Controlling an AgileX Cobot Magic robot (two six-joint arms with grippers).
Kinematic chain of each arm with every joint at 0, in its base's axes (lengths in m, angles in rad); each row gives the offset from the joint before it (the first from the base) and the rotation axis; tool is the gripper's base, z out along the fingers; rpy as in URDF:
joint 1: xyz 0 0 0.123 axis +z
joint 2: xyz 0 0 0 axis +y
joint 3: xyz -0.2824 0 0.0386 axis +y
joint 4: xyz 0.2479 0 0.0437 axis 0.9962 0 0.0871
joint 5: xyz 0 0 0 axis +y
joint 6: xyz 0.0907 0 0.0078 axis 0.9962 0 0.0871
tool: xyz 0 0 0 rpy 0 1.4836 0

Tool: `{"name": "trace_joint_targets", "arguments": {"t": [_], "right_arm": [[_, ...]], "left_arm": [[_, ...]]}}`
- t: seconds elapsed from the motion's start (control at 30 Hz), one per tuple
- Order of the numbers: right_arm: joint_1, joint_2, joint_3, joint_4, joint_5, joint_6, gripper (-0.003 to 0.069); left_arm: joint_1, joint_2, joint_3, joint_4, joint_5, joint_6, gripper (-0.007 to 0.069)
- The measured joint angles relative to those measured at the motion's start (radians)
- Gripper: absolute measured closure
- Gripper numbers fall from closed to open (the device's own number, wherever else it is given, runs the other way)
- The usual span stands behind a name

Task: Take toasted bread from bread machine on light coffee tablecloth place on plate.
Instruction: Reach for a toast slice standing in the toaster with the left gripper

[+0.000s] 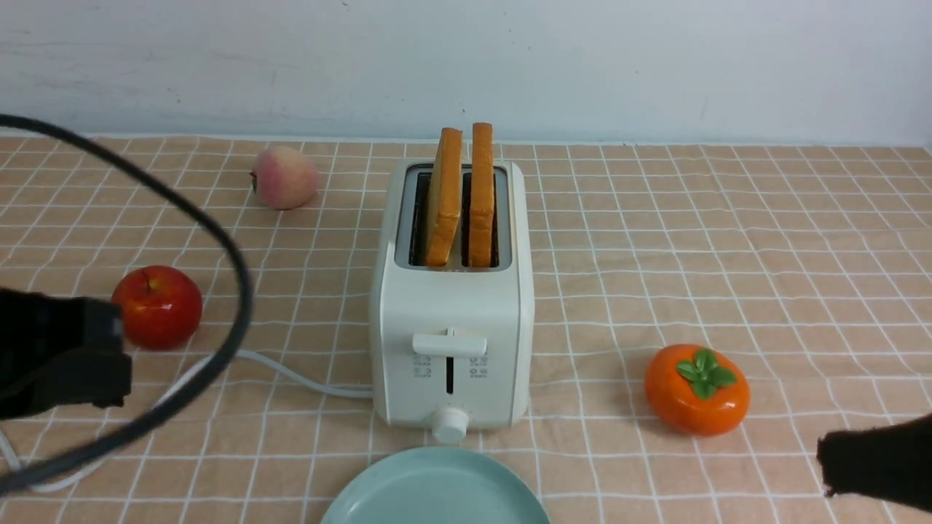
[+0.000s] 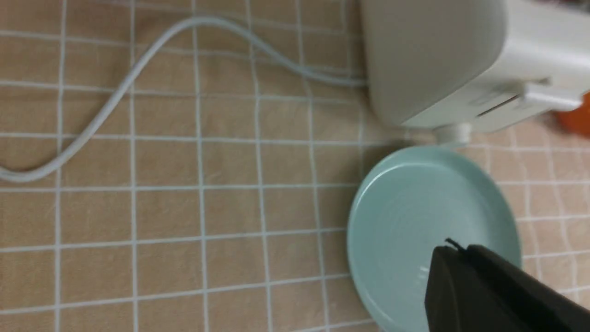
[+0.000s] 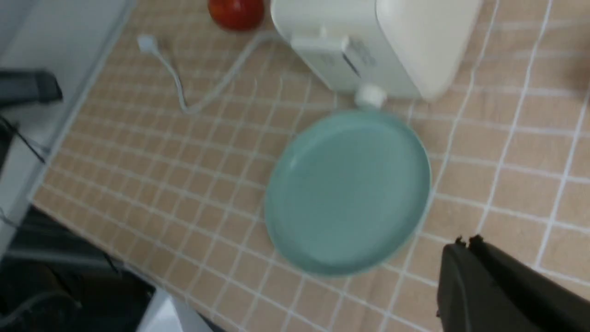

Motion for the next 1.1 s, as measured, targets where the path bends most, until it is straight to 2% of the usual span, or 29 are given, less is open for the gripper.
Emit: {"name": "trace_joint_targets", "arguments": {"t": [0.1,0.23,0.4,0.53,0.67,0.77,0.8,0.83,0.87,0.93,1.0,1.1], "right_arm": [[0.000,0.031,0.039,-0.022,-0.002,-0.039,0.0673],[0.000,0.031,0.070,-0.015,-0.013,-0.049,0.0669],[0.000,0.031,0.106,-0.008,-0.046,-0.057,0.0666],[0.000,0.031,0.128,-0.003,-0.067,-0.057,0.0663],[0.000,0.031,0.140,0.057,-0.069,-0.069,0.0659],[0.000,0.031,0.141,0.101,-0.069,-0.103,0.0658],[0.000,0.031,0.141,0.107,-0.069,-0.109,0.0658],[0.000,0.031,0.141,0.132,-0.069,-0.123,0.0657],[0.000,0.031,0.141,0.134,-0.069,-0.124,0.0657],[0.000,0.031,0.142,0.156,-0.069,-0.133,0.0657],[0.000,0.031,0.142,0.164,-0.069,-0.137,0.0655],[0.000,0.031,0.142,0.166,-0.069,-0.139,0.0653]], "left_arm": [[-0.063,0.177,-0.094,-0.022,0.012,0.033,0.0638],[-0.207,0.301,-0.223,-0.035,-0.005,0.047,0.0638],[-0.333,0.449,-0.375,0.050,-0.090,0.051,0.0638],[-0.367,0.516,-0.428,0.077,-0.174,0.051,0.0610],[-0.378,0.597,-0.456,0.083,-0.267,0.053,0.0473],[-0.378,0.635,-0.459,0.088,-0.308,0.054,0.0318],[-0.378,0.643,-0.459,0.088,-0.313,0.054,0.0296],[-0.378,0.664,-0.459,0.088,-0.324,0.054,0.0204],[-0.378,0.666,-0.459,0.088,-0.326,0.054,0.0195],[-0.378,0.690,-0.459,0.092,-0.349,0.054,0.0102],[-0.378,0.701,-0.459,0.112,-0.373,0.054,0.0063],[-0.378,0.705,-0.459,0.157,-0.403,0.051,0.0074]]}}
